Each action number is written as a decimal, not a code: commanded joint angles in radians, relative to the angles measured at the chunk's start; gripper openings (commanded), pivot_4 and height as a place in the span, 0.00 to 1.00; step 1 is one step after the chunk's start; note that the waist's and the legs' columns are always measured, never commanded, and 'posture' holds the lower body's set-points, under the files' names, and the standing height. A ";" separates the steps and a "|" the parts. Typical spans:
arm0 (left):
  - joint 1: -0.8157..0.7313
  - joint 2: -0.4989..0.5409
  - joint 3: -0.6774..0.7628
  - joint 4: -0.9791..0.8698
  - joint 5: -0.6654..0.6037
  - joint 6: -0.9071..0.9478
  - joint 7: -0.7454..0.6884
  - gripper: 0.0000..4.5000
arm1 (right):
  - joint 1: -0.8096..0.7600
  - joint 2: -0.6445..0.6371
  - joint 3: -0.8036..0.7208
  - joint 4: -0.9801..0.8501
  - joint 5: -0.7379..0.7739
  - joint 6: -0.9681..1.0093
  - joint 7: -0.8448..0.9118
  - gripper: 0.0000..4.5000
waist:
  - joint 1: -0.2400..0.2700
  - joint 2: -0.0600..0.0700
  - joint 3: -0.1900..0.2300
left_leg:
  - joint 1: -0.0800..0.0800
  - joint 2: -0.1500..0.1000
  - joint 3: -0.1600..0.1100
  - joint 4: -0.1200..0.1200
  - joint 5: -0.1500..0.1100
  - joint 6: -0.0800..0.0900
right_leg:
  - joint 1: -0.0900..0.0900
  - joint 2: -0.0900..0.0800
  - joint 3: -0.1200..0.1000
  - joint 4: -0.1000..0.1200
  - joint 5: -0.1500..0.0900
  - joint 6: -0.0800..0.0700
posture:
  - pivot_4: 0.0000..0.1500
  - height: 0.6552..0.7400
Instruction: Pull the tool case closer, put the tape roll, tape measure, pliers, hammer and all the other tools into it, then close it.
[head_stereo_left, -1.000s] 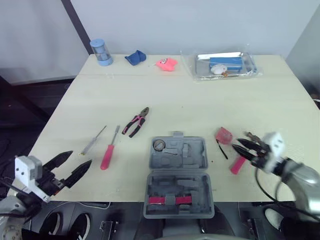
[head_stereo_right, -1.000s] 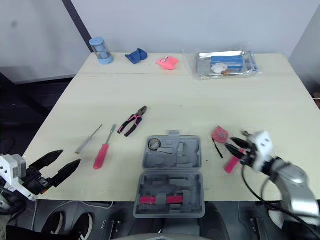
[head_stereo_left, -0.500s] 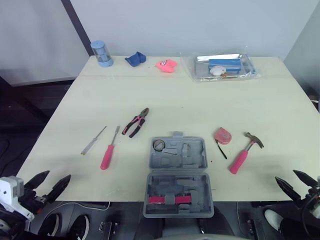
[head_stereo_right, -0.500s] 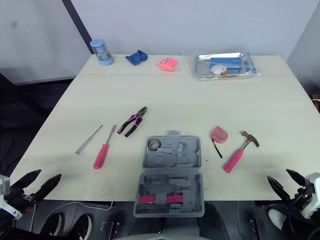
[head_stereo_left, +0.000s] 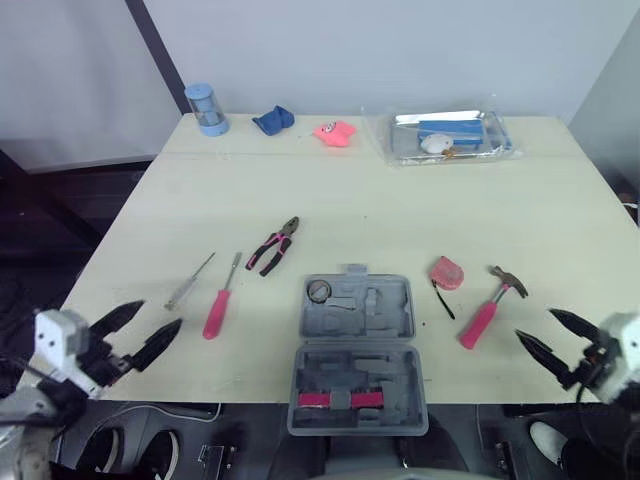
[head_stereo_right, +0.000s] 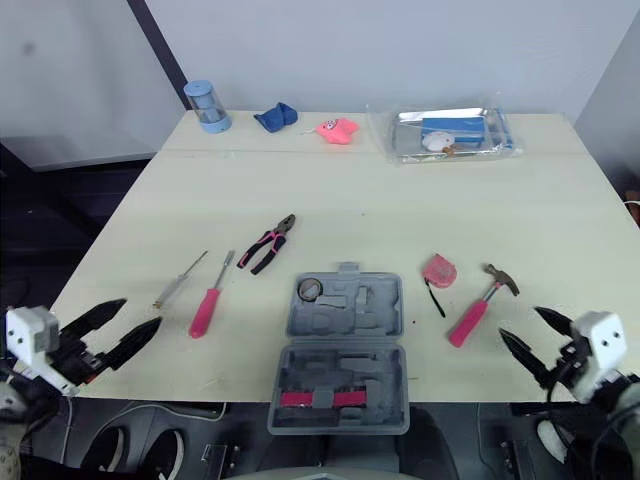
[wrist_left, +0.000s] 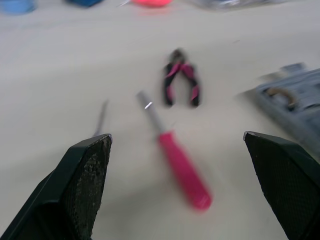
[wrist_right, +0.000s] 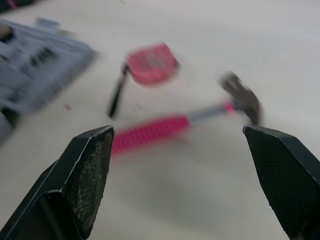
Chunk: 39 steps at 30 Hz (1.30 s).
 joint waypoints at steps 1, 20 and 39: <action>-0.034 0.042 -0.042 -0.111 -0.030 0.046 -0.027 1.00 | -0.043 -0.009 0.091 -0.111 -0.003 0.092 -0.062 0.96 | 0.000 0.000 0.000 | 0.000 0.000 0.000 0.000 0.000 0.000 | 0.000 0.000 0.000 0.000 0.000 0.000 | 1.00 1.00; -0.201 0.226 -0.224 -0.329 -0.103 0.178 -0.262 1.00 | -0.353 0.135 0.457 -0.031 -0.199 0.425 -0.416 0.96 | -0.002 0.001 0.001 | 0.000 0.000 0.000 0.000 0.000 0.000 | -0.001 0.001 0.000 0.000 0.000 0.000 | 1.00 1.00; -0.235 0.209 -0.224 -0.347 -0.105 0.208 -0.246 1.00 | -0.454 0.273 0.460 0.121 -0.258 0.423 -0.517 0.96 | -0.006 0.001 0.001 | -0.001 0.001 0.000 -0.001 0.000 0.000 | -0.003 0.001 0.000 0.001 0.000 0.000 | 1.00 1.00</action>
